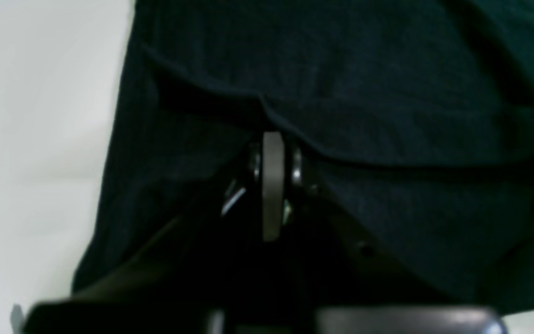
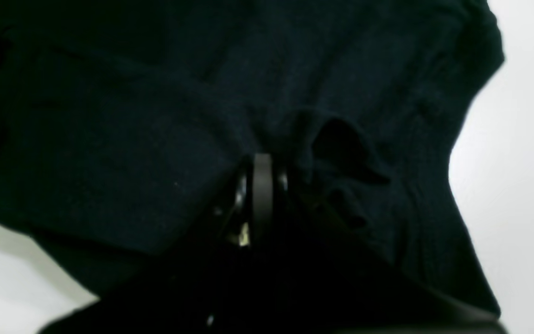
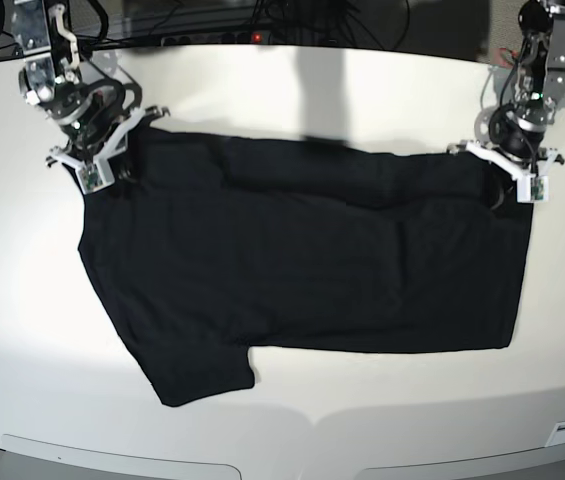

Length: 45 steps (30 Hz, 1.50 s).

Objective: Fold the T-shirt properly
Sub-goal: 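Pull the collar edge with both grippers to flatten the shirt, then move both grippers along the shirt's sides toward the hem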

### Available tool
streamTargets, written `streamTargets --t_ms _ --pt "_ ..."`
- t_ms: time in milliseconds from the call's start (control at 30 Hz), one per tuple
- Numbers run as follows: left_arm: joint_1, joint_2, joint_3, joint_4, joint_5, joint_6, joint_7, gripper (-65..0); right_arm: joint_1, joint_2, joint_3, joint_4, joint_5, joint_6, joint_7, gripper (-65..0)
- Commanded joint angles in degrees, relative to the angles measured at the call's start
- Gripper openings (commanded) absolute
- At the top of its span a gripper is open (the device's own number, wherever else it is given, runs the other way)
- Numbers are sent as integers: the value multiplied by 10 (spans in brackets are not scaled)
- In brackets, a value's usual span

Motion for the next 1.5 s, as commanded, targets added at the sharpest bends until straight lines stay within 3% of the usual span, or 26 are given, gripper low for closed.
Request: streamTargets --t_ms 0,167,400,567,967,1333,1467 --pt "42 -2 7 -7 17 4 111 -650 -23 6 9 11 -6 6 -14 -650" --pt "112 -7 -4 50 17 4 91 -650 -98 6 52 56 -4 5 -4 -650" --pt "183 -7 -76 129 16 4 99 -650 -144 6 97 63 -4 6 8 -650" --pt "215 -7 -108 180 16 -26 103 -650 -156 5 99 66 -4 6 29 -650" --pt "209 -7 -115 271 31 -25 116 -650 -182 5 134 141 -4 5 27 -650" --pt "192 -7 -257 359 30 -26 134 -650 -169 5 229 196 57 2 26 -650" --pt "140 -7 -262 353 26 -26 134 -650 -128 5 225 196 79 2 -17 -650"
